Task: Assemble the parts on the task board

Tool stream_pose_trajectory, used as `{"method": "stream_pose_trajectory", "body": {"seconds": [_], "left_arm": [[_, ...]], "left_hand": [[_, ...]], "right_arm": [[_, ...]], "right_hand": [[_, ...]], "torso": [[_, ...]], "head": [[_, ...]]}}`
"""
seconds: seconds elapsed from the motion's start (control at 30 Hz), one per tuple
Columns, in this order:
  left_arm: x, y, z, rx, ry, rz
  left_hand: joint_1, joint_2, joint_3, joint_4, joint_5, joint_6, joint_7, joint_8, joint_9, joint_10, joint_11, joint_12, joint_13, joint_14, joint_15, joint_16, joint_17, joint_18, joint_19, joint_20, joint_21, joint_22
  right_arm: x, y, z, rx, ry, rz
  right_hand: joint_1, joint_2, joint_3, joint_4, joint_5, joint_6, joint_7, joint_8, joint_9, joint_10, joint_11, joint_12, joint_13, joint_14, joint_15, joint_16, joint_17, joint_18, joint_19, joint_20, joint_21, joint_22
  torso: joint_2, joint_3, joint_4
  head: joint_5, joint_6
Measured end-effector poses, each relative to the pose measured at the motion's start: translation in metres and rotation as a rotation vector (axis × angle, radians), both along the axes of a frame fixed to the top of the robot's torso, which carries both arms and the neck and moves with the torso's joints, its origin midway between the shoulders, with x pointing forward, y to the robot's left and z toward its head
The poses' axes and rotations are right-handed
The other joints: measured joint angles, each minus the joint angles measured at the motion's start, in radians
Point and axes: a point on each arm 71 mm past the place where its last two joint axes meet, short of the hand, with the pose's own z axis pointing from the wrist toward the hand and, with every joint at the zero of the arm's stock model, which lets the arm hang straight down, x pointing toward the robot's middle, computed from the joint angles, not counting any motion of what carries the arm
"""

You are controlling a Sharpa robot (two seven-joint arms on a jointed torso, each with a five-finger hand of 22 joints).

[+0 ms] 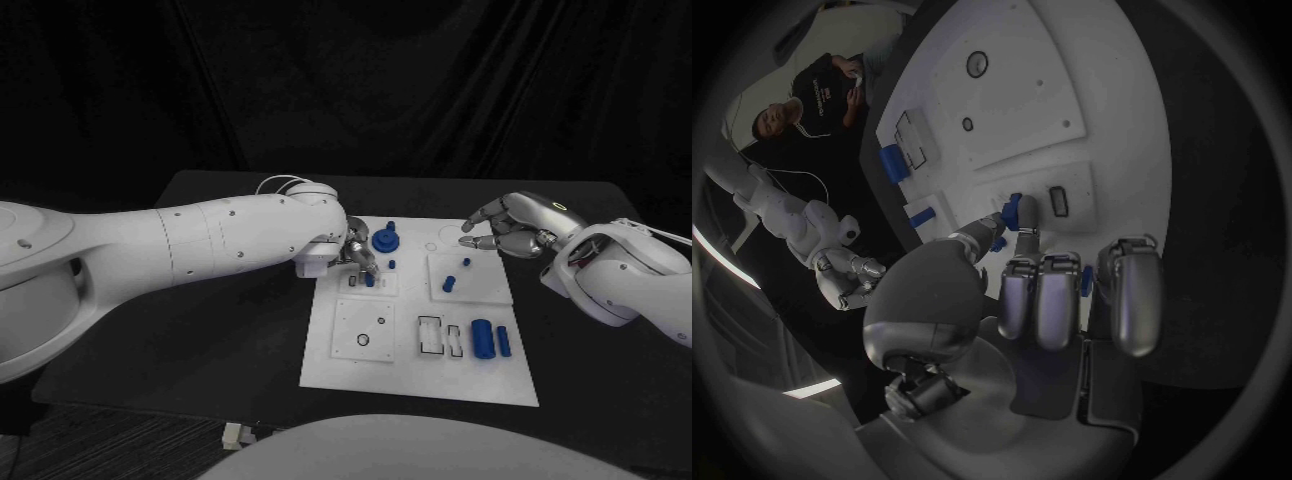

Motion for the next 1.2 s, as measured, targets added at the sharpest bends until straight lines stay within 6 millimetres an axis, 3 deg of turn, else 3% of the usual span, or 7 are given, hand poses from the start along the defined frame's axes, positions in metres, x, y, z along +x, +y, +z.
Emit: {"method": "stream_pose_trajectory", "body": {"seconds": [0.23, 0.63, 0.97, 1.0, 1.2], "left_arm": [[0.0006, -0.0007, -0.0001, 0.005, 0.003, -0.005], [0.0011, -0.0019, -0.0006, 0.013, 0.007, -0.012], [0.001, -0.0033, -0.0011, 0.018, 0.009, -0.015], [0.0009, -0.0034, -0.0012, 0.018, 0.009, -0.015], [0.0009, -0.0036, -0.0013, 0.017, 0.01, -0.014]], "left_hand": [[-0.004, -0.001, 0.003, 0.003, 0.038, -0.03, -0.002, 0.04, 0.072, 0.0, 0.0, 0.0, 0.0, 0.0, 0.0, 0.0, 0.0, 0.0, 0.0, 0.0, -0.004, 0.0], [-0.013, -0.011, 0.026, 0.026, 0.122, -0.05, -0.007, 0.071, 0.152, 0.0, 0.0, 0.0, 0.0, 0.0, 0.0, 0.004, 0.0, 0.0, 0.0, 0.0, -0.004, 0.0], [-0.032, -0.031, 0.056, 0.056, 0.159, -0.046, 0.004, 0.077, 0.184, 0.0, 0.0, 0.0, 0.0, 0.0, 0.0, 0.005, 0.0, 0.0, 0.0, 0.0, -0.004, 0.0], [-0.033, -0.032, 0.076, 0.04, 0.161, -0.044, 0.006, 0.079, 0.185, 0.0, 0.0, 0.0, 0.0, 0.0, 0.0, 0.009, 0.0, 0.0, 0.0, 0.0, -0.004, 0.0], [-0.035, -0.033, 0.078, 0.042, 0.163, -0.046, 0.008, 0.079, 0.187, 0.0, 0.0, 0.0, 0.0, 0.0, 0.0, 0.009, 0.0, 0.0, 0.0, 0.0, -0.004, 0.0]], "right_arm": [[0.0, -0.0001, -0.0001, -0.001, 0.001, 0.0], [-0.0001, -0.0004, -0.0001, -0.001, 0.002, 0.0], [-0.0004, -0.0005, -0.0001, -0.002, 0.002, 0.0], [-0.0005, -0.0006, -0.0001, -0.002, 0.002, 0.0], [-0.0008, -0.0016, 0.0, -0.003, 0.002, -0.001]], "right_hand": [[0.0, 0.0, 0.0, 0.0, 0.0, 0.0, 0.0, 0.0, 0.0, 0.0, 0.0, 0.001, 0.0, 0.0, 0.0, 0.0, 0.0, 0.0, 0.0, 0.0, 0.0, 0.0], [0.0, 0.0, 0.0, 0.0, 0.006, 0.0, 0.0, -0.004, 0.0, 0.0, 0.0, 0.002, 0.0, 0.002, -0.002, 0.0, 0.0, 0.0, 0.0, 0.0, 0.0, 0.0], [-0.003, -0.003, 0.0, 0.0, 0.011, 0.0, 0.0, -0.004, 0.0, 0.0, 0.0, 0.003, -0.001, 0.002, -0.002, 0.0, 0.0, -0.001, 0.0, 0.0, 0.0, 0.0], [-0.004, -0.004, 0.0, 0.0, 0.011, 0.0, 0.0, -0.004, 0.0, 0.0, 0.0, 0.003, -0.001, 0.002, -0.002, 0.0, 0.0, -0.001, 0.0, 0.0, 0.0, 0.0], [-0.006, -0.006, 0.0, 0.0, 0.011, 0.0, 0.0, -0.004, 0.0, 0.0, 0.0, 0.003, -0.017, 0.002, -0.002, 0.0, 0.0, -0.001, 0.0, 0.0, 0.0, 0.0]], "torso": [[0.0, 0.0, -0.0001], [0.0, 0.0, -0.0001], [0.0, 0.0, -0.0001], [0.0, 0.0, -0.0001], [0.0, 0.0, 0.0]], "head": [[0.0, 0.0], [0.002, 0.0], [0.002, 0.0], [0.002, 0.0], [0.0, 0.0]]}}
